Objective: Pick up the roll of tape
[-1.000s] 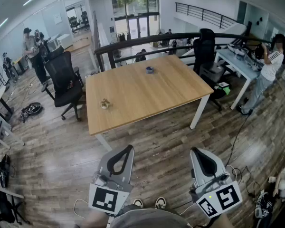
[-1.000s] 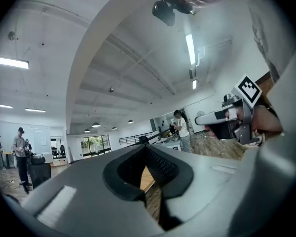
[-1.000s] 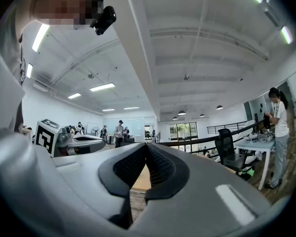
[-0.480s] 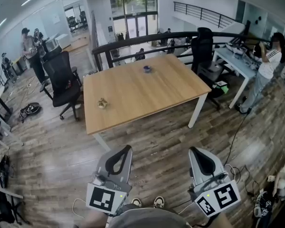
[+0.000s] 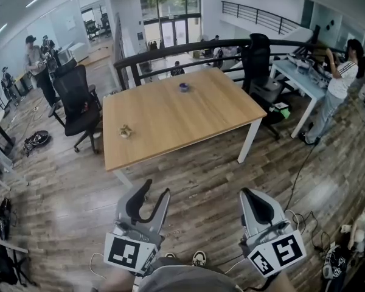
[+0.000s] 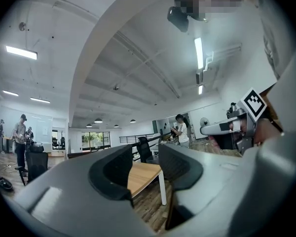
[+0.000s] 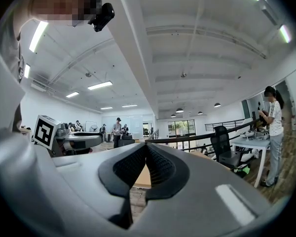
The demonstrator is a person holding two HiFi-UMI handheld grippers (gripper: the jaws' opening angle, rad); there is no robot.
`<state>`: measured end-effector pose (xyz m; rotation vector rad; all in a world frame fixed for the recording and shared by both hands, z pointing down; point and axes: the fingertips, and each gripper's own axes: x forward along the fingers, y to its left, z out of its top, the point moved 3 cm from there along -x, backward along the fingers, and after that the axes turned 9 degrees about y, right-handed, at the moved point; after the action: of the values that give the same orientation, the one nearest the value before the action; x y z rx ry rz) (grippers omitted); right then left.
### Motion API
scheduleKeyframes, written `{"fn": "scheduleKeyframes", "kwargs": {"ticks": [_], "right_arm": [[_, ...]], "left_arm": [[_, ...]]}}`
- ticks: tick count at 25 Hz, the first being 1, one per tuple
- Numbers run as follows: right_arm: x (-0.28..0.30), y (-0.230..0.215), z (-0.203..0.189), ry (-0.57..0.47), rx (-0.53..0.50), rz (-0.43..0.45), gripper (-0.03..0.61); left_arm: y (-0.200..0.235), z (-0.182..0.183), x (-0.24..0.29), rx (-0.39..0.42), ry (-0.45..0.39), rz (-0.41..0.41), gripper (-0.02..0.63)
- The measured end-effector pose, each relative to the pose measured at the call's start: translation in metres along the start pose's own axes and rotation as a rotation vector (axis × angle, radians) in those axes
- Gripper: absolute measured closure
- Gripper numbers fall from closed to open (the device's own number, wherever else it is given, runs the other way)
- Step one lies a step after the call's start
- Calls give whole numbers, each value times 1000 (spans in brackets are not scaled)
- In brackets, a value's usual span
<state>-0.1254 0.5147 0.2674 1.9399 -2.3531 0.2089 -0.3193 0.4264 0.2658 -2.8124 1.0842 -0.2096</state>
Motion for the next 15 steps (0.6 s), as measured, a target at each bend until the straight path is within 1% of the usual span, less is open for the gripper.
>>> {"fn": "scheduleKeyframes", "kwargs": {"ticks": [3,6,9,11,14,15], "right_arm": [[-7,-8,-2,11,-4,-4,569],[-14,-14,-4,17,2,-10,568],[-17,-16,-6,20,5,-15,569],[-17,-19,-8,25,4,-21,568],[-14,-26,-9,21,13,-18,568],[-12,-28,-8,14,19,-15,568]], "left_arm": [[-8,0,4,10,5,3,446],[-16,0,8,48,23,-5,443],[-19,0,12,64,22,-9,439],[-20,-1,16,60,28,-11,437],[-23,-8,24,28,87,-12,439],[-22,-9,27,24,92,-12,439]]}}
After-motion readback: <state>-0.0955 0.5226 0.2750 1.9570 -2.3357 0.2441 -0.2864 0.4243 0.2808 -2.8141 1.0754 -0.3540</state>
